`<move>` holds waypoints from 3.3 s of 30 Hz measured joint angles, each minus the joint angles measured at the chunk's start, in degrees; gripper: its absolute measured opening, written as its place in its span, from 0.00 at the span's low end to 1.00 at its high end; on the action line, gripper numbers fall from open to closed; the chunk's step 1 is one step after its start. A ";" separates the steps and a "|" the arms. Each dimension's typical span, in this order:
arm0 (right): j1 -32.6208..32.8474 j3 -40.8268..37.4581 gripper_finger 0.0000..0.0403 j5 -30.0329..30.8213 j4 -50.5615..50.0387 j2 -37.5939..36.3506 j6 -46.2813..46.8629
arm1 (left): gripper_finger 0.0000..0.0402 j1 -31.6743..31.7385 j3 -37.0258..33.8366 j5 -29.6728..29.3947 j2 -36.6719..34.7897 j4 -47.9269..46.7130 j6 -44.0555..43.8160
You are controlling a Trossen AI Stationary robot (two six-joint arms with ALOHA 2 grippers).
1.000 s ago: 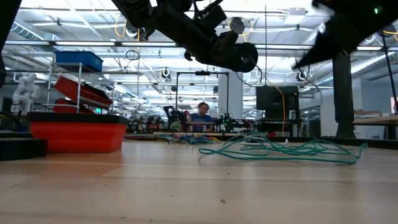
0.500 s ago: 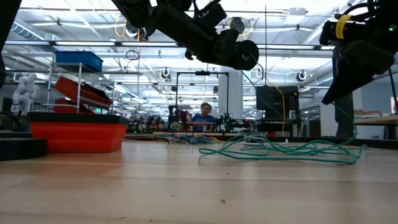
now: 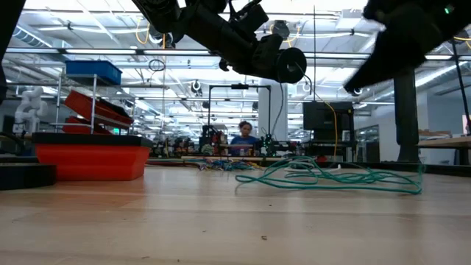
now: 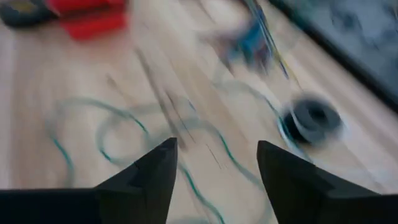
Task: Coil cords
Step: Uncoil the green wire from the spool
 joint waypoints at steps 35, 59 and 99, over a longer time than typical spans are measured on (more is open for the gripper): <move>-20.32 0.00 0.42 0.88 40.00 17.52 -29.74 | 0.00 0.07 0.00 2.56 0.00 -0.08 -1.48; -7.68 0.04 0.00 15.97 31.82 5.38 -28.08 | 0.00 -0.02 0.00 3.10 0.00 -1.43 -1.45; 1.54 0.02 0.00 17.12 26.06 -0.21 -28.06 | 0.00 0.37 -0.02 1.66 0.00 -2.76 -1.05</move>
